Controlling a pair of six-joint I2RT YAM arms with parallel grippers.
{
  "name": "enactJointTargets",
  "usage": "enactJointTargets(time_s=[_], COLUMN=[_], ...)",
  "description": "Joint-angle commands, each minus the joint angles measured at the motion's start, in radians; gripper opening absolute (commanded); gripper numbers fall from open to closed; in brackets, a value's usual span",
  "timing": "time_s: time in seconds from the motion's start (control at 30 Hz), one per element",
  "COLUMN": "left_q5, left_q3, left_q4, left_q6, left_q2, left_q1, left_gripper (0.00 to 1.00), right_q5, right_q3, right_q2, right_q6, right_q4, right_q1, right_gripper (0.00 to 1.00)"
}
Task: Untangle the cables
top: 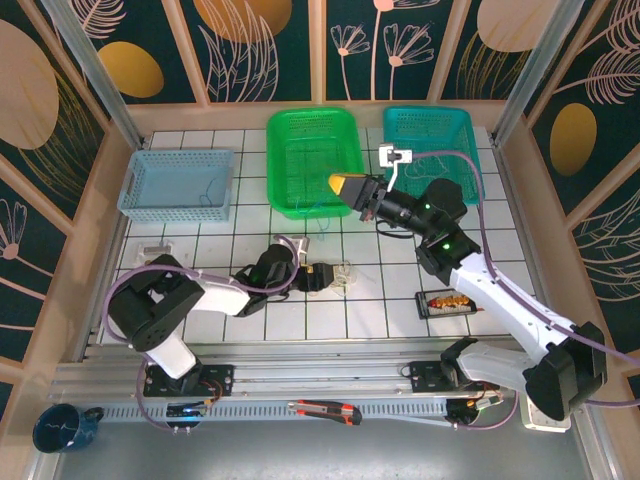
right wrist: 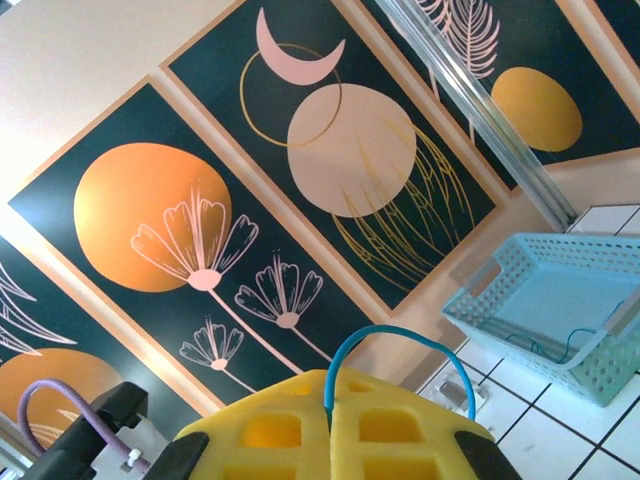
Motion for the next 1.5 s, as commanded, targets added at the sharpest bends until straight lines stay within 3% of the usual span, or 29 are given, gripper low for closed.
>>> enactJointTargets(time_s=[0.0, 0.4, 0.67, 1.03, 1.47], left_q5=[-0.037, -0.105, -0.066, -0.013, 0.000], left_q3=[-0.014, -0.091, 0.023, 0.227, 0.234], left_q4=[-0.065, -0.269, -0.302, -0.178, -0.082], left_q6=[0.012, 0.019, -0.015, -0.069, -0.108], left_q2=[-0.085, -0.449, -0.671, -0.647, -0.584], left_q1=[0.006, 0.005, 0.005, 0.005, 0.007], left_gripper=[0.87, 0.93, 0.97, 0.97, 0.86], right_q5=[0.023, 0.090, 0.154, 0.184, 0.182], right_q3=[0.016, 0.003, -0.015, -0.033, -0.053], right_q2=[-0.018, -0.034, -0.035, -0.030, -0.030], right_q6=[0.009, -0.022, -0.046, -0.043, -0.030], right_q4=[0.043, -0.008, -0.039, -0.041, -0.022], right_q1=[-0.017, -0.036, -0.037, -0.036, -0.036], right_gripper=[0.00, 0.00, 0.00, 0.00, 0.00])
